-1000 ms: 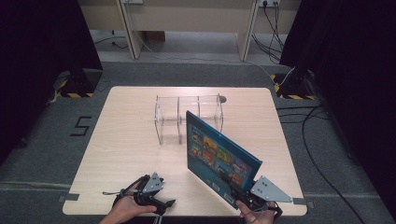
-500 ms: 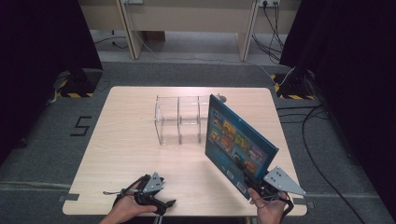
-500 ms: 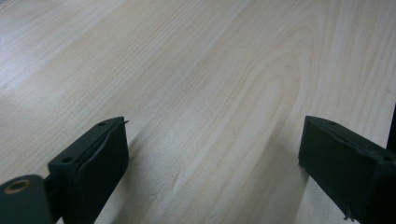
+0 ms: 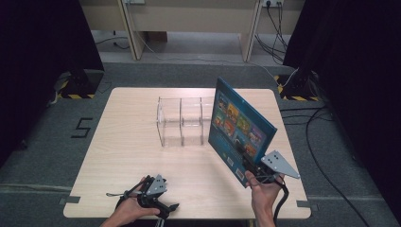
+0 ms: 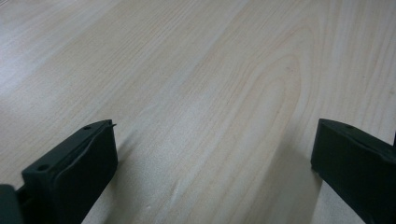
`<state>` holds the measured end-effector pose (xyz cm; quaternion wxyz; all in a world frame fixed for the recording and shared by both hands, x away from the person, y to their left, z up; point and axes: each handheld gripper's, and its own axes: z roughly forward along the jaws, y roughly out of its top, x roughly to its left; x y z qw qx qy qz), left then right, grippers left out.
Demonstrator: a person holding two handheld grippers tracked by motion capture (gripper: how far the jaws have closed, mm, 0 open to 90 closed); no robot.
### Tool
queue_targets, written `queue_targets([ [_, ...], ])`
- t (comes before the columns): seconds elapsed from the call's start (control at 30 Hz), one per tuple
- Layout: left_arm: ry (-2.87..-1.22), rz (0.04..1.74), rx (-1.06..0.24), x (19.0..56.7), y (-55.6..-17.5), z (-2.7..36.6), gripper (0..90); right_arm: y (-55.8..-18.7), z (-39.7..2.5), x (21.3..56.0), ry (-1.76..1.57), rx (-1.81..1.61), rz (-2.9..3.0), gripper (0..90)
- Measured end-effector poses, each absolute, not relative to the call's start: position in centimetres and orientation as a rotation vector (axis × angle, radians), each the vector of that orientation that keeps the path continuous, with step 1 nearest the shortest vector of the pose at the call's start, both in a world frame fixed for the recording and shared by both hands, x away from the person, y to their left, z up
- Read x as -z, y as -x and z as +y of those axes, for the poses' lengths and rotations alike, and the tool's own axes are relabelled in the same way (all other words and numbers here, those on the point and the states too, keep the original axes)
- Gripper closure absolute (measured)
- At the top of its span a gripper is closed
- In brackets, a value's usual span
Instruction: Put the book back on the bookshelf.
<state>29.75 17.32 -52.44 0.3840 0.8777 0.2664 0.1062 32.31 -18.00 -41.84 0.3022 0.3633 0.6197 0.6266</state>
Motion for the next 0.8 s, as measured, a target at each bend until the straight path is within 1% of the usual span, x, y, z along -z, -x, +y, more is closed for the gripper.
queue_targets([
  [0.4,-2.239,0.673,-0.267,52.4,-29.9,17.3,0.0,-36.6,-15.6,41.7,-0.993,-1.578,1.610,83.1],
  [0.8,-2.239,0.671,-0.268,52.4,-30.0,17.3,0.0,-39.0,-13.8,42.5,-1.047,-1.556,1.544,83.1],
])
